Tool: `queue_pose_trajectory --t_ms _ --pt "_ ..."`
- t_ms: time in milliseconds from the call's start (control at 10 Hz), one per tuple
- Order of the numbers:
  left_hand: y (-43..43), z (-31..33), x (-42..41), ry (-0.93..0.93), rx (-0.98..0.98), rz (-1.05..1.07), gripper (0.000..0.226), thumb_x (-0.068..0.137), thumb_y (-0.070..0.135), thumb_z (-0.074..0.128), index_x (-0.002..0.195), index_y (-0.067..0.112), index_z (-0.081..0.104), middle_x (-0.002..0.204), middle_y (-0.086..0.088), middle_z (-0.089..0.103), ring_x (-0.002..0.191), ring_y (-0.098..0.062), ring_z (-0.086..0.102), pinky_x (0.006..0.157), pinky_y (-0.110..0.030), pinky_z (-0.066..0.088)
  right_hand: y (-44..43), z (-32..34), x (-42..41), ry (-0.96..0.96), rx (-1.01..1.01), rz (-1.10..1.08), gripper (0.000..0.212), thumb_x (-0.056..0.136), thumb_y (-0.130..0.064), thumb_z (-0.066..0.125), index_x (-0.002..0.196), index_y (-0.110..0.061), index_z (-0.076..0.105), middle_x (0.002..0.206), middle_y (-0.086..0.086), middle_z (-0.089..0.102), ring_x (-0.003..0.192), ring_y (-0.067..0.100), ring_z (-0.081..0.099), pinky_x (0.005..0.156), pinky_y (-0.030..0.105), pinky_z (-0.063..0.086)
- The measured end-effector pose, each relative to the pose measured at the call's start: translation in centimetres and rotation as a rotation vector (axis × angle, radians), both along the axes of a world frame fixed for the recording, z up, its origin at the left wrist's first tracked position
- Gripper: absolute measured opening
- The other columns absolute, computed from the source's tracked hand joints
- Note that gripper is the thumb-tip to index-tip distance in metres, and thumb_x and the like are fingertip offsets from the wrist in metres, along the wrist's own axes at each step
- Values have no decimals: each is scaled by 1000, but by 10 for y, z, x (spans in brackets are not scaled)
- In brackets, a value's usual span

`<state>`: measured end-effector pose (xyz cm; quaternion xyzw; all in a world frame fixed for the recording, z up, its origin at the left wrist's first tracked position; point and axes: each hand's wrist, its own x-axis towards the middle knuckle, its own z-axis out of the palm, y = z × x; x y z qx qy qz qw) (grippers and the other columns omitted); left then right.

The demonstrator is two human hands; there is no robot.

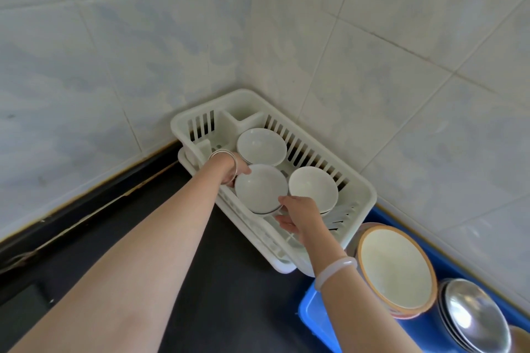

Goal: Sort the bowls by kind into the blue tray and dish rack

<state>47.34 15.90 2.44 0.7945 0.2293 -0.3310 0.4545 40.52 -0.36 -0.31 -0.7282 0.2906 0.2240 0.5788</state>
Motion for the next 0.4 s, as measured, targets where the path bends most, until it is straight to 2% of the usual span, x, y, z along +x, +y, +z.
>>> queue_pose_trajectory --t_ms 100,200,300,400 --pt "-3 -2 -5 -111 60 3 29 92 19 50 116 3 53 108 -16 56 105 -31 55 86 -38 48 -2 5 -2 19 10 25 27 92 -24 57 116 -10 59 101 7 65 85 21 65 76 33 53" --pt "-5 0 -13 -207 98 31 22 92 23 46 79 7 55 94 -13 58 91 -27 53 83 -36 44 -6 21 -9 8 5 26 20 93 -22 54 107 -10 62 103 10 67 88 23 65 81 35 52" --pt "-7 11 -25 -271 168 -4 34 95 26 43 102 -2 61 112 -20 63 97 -30 56 83 -36 43 -16 52 -23 -161 44 59 28 96 -18 48 119 -12 62 99 4 67 87 21 65 78 29 52" --pt "-13 27 -56 -422 194 72 36 98 20 37 117 -4 57 124 -23 58 114 -35 54 97 -41 42 -38 116 -46 -484 112 43 23 98 -16 45 108 -19 66 102 -1 73 88 14 70 84 29 55"
